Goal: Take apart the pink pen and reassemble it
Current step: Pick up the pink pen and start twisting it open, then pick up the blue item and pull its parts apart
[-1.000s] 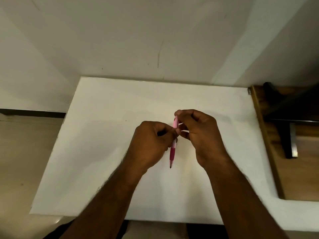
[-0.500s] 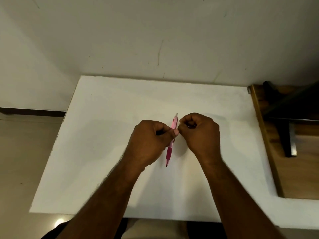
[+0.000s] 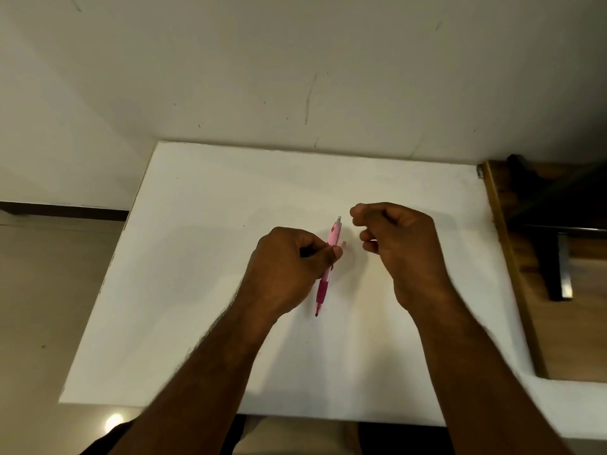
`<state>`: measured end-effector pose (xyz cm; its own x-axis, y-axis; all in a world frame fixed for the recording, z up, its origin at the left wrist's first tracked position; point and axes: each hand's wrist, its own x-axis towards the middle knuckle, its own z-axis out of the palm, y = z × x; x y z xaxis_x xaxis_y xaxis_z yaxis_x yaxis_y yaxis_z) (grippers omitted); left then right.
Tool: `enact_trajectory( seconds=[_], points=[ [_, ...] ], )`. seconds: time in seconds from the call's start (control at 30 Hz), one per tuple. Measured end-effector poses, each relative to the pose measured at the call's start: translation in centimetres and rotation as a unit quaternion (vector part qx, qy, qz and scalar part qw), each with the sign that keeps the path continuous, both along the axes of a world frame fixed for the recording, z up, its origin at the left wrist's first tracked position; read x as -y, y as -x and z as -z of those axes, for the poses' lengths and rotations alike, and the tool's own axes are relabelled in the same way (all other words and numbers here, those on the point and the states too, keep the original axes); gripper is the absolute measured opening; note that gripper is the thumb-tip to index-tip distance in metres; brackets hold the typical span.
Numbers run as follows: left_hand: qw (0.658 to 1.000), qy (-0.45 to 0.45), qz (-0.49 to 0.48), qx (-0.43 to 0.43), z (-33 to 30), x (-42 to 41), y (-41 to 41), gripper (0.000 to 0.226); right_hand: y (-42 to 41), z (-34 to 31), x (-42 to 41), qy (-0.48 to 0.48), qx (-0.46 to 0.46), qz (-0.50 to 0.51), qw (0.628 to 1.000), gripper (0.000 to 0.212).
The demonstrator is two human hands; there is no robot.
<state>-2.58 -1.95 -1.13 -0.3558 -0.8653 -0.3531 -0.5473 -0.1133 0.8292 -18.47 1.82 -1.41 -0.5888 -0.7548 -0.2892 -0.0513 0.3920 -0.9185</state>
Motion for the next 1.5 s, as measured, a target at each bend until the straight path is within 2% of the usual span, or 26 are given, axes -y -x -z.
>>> enact_trajectory(
  seconds=[0.03,0.1,0.3,0.43,0.5,0.6,0.7,0.77,0.9,0.97,1.03,1.1,1.13,1.23,1.27,1.4,1.5],
  points=[
    [1.000,-0.001,0.005,0.006,0.0,0.0,0.1,0.033,-0.1,-0.2,0.0,0.000,0.037,-0.004,0.999,0.010],
    [1.000,0.004,0.015,0.014,0.1,-0.2,0.3,0.033,-0.3,-0.2,0.0,-0.006,0.055,-0.024,0.998,0.009],
    [0.999,0.015,0.029,0.028,0.4,-0.3,0.3,0.031,-0.7,0.3,0.2,-0.022,0.000,-0.041,0.999,0.011],
    [0.999,0.014,0.042,0.028,0.7,-0.5,0.3,0.031,-0.2,0.8,0.2,0.007,0.008,0.017,1.000,0.016],
    [0.999,0.010,0.031,0.024,0.8,-0.5,0.1,0.032,0.6,1.6,-0.1,-0.023,-0.088,0.013,0.996,0.013],
    [1.000,-0.002,0.009,0.005,1.0,-0.1,-0.1,0.032,0.7,2.9,-0.6,-0.092,-0.248,-0.042,0.963,0.016],
    [1.000,-0.001,0.007,0.010,1.1,-0.1,-0.2,0.032,0.2,3.7,-0.8,-0.114,-0.328,-0.071,0.935,0.014],
    [1.000,-0.003,0.007,0.013,1.1,-0.1,-0.3,0.032,0.0,3.8,-0.8,-0.113,-0.336,-0.071,0.932,0.014],
    [1.000,-0.009,0.001,0.010,0.9,-0.1,-0.3,0.033,0.5,2.0,-1.1,-0.066,-0.233,-0.021,0.970,0.018],
    [1.000,-0.008,-0.001,0.005,0.8,-0.1,-0.2,0.033,0.5,0.7,-1.6,-0.066,-0.125,-0.068,0.988,0.016],
    [1.000,-0.015,-0.009,-0.009,0.9,-0.1,-0.3,0.031,-0.2,-0.5,-2.4,-0.094,0.005,-0.157,0.983,0.006],
    [1.000,-0.016,-0.011,-0.008,1.1,0.0,-0.3,0.028,-1.1,-0.9,-2.9,-0.125,0.074,-0.209,0.967,0.021],
    [1.000,-0.017,-0.007,-0.003,1.1,0.0,-0.4,0.028,-1.4,-1.0,-2.8,-0.134,0.076,-0.214,0.965,0.028],
    [0.999,-0.031,-0.021,-0.005,1.2,0.2,-0.4,0.026,-1.7,-1.1,-2.3,-0.154,0.042,-0.186,0.969,0.036],
    [0.999,-0.016,-0.035,0.017,1.3,0.4,-0.5,0.027,-1.8,-0.9,-2.2,-0.170,0.010,-0.184,0.968,0.037],
    [0.973,0.092,-0.086,0.193,1.9,1.2,-1.3,0.038,-2.4,0.2,-1.9,-0.231,-0.175,-0.217,0.932,0.039],
    [0.960,0.089,-0.058,0.258,2.1,1.1,-1.3,0.044,-3.0,0.7,-1.6,-0.243,-0.263,-0.221,0.907,0.037]
  ],
)
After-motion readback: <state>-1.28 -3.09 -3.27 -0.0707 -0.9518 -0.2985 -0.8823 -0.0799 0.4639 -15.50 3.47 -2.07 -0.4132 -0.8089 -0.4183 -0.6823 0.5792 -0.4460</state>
